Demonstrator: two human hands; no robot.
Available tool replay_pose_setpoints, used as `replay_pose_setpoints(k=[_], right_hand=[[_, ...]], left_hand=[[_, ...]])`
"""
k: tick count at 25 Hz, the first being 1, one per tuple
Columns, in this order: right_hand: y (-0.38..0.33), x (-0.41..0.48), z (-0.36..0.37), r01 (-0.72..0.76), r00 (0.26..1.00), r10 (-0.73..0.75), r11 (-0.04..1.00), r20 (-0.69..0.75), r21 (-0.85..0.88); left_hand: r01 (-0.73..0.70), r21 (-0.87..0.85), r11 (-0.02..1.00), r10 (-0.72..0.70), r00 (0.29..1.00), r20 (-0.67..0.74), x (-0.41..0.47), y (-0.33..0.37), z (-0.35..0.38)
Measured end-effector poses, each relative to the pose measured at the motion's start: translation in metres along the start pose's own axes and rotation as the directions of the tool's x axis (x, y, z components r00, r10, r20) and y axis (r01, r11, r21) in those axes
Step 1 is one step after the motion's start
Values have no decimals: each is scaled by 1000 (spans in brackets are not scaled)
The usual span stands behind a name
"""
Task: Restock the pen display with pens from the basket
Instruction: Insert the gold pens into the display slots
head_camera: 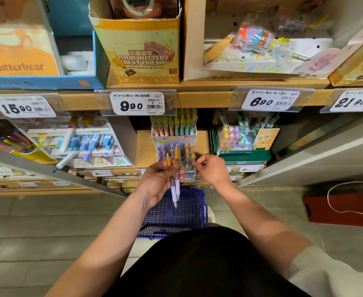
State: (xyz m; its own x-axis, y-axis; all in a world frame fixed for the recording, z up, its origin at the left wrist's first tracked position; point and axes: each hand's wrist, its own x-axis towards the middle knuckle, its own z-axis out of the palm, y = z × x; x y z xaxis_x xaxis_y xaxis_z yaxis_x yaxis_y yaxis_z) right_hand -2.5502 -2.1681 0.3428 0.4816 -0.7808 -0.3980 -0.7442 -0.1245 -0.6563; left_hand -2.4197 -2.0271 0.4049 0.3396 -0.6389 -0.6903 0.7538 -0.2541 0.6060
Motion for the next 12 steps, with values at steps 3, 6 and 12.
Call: replay_pose_setpoints(k=[3, 6, 12], right_hand=[[-23, -18, -14, -42, 984, -30, 920, 177, 390], [-38, -28, -21, -102, 937, -100, 839, 335, 535], [-37, -29, -26, -72, 982, -62, 751, 179, 657]], left_hand=[[5, 29, 1000, -6, 999, 33, 3, -2, 2], [15, 65, 998, -20, 997, 69, 4, -5, 5], [-13, 108, 994, 14, 1000, -3, 6, -3, 3]])
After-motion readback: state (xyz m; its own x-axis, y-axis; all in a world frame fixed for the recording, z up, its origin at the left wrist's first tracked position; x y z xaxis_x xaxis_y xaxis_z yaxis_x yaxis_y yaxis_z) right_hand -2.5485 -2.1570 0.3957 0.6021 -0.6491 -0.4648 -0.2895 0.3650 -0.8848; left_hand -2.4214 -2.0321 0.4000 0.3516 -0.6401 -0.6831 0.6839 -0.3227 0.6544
